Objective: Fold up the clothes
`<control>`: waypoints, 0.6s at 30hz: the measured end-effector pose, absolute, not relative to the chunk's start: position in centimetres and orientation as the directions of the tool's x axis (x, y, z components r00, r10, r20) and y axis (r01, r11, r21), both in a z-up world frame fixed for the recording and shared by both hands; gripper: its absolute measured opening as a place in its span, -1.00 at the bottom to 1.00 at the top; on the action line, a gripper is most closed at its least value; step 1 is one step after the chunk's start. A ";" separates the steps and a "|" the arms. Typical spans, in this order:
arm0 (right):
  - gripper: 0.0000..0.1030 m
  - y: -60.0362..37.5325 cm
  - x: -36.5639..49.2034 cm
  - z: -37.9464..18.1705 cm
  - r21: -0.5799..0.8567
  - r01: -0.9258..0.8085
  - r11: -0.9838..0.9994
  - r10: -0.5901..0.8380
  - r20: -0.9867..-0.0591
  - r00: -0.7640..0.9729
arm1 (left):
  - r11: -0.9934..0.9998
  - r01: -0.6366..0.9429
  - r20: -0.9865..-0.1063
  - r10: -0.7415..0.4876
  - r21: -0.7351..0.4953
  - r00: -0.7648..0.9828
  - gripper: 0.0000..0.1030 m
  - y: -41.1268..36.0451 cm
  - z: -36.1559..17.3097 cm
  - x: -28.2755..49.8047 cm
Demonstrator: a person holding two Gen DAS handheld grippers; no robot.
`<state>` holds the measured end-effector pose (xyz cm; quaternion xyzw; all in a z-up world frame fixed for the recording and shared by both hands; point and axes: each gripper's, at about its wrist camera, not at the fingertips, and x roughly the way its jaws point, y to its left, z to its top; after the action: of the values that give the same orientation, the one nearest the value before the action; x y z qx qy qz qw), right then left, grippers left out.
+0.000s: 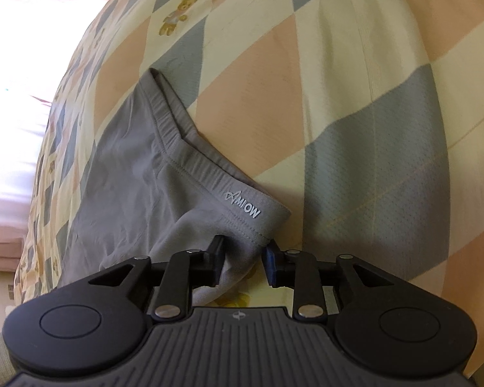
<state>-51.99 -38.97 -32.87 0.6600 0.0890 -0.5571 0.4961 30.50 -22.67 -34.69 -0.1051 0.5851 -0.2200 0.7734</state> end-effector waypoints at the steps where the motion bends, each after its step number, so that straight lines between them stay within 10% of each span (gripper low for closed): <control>1: -0.33 -38.8 -52.0 -32.9 0.557 0.668 -0.494 -0.439 -0.823 0.362 | 0.884 0.239 -0.859 -0.454 -0.401 0.238 -0.36 -22.5 -34.6 30.6; 8: -0.23 -38.2 -51.5 -34.1 0.579 0.634 -0.512 -0.453 -0.810 0.373 | 0.873 0.313 -0.848 -0.458 -0.373 0.266 -0.43 -24.2 -36.0 31.9; 10: -0.22 -37.9 -51.3 -34.5 0.589 0.620 -0.518 -0.460 -0.803 0.379 | 0.861 0.327 -0.840 -0.478 -0.389 0.258 -0.87 -24.5 -35.9 31.8; 18: -0.23 -36.3 -51.4 -35.4 0.616 0.588 -0.523 -0.474 -0.784 0.400 | 0.861 0.351 -0.833 -0.474 -0.369 0.285 -0.90 -24.0 -33.9 32.1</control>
<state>-51.38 -36.27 -35.36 0.6809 0.0421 -0.5459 0.4864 32.09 -24.03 -33.92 -0.0568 0.5395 -0.2579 0.7995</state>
